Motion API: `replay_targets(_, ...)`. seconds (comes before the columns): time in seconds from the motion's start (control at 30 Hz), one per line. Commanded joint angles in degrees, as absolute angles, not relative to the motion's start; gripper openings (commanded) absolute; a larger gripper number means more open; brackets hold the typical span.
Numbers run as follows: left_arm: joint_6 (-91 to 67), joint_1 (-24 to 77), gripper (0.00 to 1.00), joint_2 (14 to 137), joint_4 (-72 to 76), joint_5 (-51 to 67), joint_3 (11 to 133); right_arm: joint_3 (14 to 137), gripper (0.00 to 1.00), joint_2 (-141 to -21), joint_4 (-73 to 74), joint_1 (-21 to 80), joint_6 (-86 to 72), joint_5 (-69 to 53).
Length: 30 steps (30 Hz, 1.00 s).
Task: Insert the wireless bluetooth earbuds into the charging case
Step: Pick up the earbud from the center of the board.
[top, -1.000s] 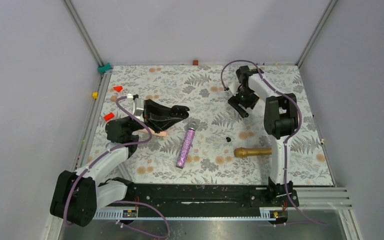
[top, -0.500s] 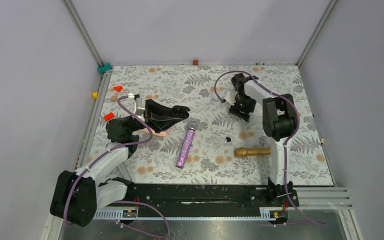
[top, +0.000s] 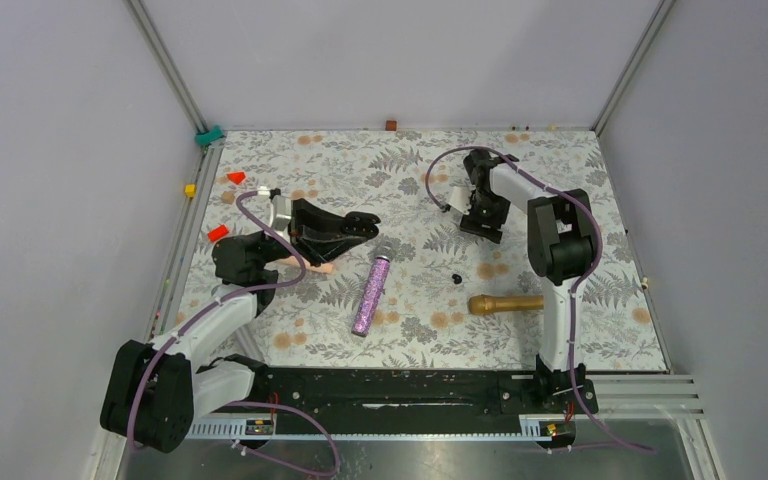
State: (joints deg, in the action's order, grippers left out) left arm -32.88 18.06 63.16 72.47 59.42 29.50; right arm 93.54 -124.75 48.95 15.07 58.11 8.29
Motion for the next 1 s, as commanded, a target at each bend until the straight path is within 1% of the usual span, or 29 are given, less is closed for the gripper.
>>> replay_targets(0.0, -31.9, 18.3, 0.00, 63.7, 73.8, 60.3, 31.4, 91.4, 0.70, -125.7, 45.3, 14.9, 64.2, 5.6)
replay_targets(0.1, -31.6, 18.3, 0.00, 63.9, 73.5, 60.2, 31.5, 91.0, 0.66, -125.4, 45.3, 14.9, 67.2, 4.8)
replay_targets(0.2, -31.7, 18.2, 0.00, 64.2, 73.2, 60.3, 31.8, 91.1, 0.55, -125.5, 46.3, 14.9, 70.7, 3.9)
replay_targets(0.3, -31.7, 18.2, 0.00, 64.6, 72.9, 60.4, 32.0, 92.6, 0.49, -126.2, 48.7, 14.9, 73.5, 3.5)
replay_targets(0.37, -31.3, 18.2, 0.00, 64.7, 72.5, 60.5, 32.1, 93.7, 0.41, -126.7, 50.3, 15.1, 75.1, 3.7)
replay_targets(0.4, -31.0, 18.2, 0.00, 64.7, 72.2, 60.5, 32.2, 94.1, 0.40, -127.1, 50.9, 15.3, 76.0, 3.9)
replay_targets(0.53, -30.9, 18.3, 0.00, 65.3, 71.7, 60.7, 32.6, 95.6, 0.40, -127.9, 53.1, 15.6, 78.5, 4.6)
replay_targets(0.97, -31.8, 18.2, 0.00, 66.7, 71.9, 61.9, 34.1, 94.7, 0.38, -129.6, 51.7, 19.3, 87.6, 15.9)
